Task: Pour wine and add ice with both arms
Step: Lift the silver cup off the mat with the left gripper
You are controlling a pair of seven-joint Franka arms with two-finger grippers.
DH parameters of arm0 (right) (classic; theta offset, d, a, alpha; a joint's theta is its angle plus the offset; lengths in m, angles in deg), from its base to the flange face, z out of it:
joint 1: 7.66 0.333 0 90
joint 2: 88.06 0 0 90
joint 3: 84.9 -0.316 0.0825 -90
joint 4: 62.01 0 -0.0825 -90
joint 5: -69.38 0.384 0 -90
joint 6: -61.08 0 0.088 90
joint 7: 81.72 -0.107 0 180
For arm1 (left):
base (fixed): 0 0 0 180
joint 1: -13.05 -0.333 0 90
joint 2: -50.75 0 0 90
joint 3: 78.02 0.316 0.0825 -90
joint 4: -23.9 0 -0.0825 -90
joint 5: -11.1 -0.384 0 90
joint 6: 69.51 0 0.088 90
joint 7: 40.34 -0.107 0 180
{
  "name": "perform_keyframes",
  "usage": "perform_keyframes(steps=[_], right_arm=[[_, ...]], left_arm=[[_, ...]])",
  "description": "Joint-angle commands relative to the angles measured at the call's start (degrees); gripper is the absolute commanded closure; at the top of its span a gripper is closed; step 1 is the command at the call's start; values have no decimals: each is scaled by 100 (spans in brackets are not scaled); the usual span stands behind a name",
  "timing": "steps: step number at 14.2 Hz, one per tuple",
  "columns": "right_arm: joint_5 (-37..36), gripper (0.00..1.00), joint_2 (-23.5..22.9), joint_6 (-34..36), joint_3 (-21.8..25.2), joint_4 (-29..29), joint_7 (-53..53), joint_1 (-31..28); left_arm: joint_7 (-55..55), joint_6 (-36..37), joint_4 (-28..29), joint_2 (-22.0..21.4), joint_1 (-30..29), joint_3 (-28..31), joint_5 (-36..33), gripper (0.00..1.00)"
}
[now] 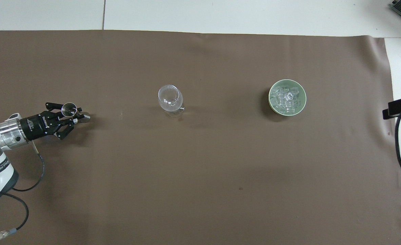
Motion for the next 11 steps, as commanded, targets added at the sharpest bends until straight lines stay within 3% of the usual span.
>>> perform_keyframes(steps=[1, 11], right_arm=[[-11, 0, 40, -46, -6, -30, -102, 1], [-11, 0, 40, -46, -6, -30, -102, 1]], left_arm=[[-66, -86, 108, -53, 59, 51, 135, 100], [-48, 134, -67, -62, 33, 43, 118, 100]])
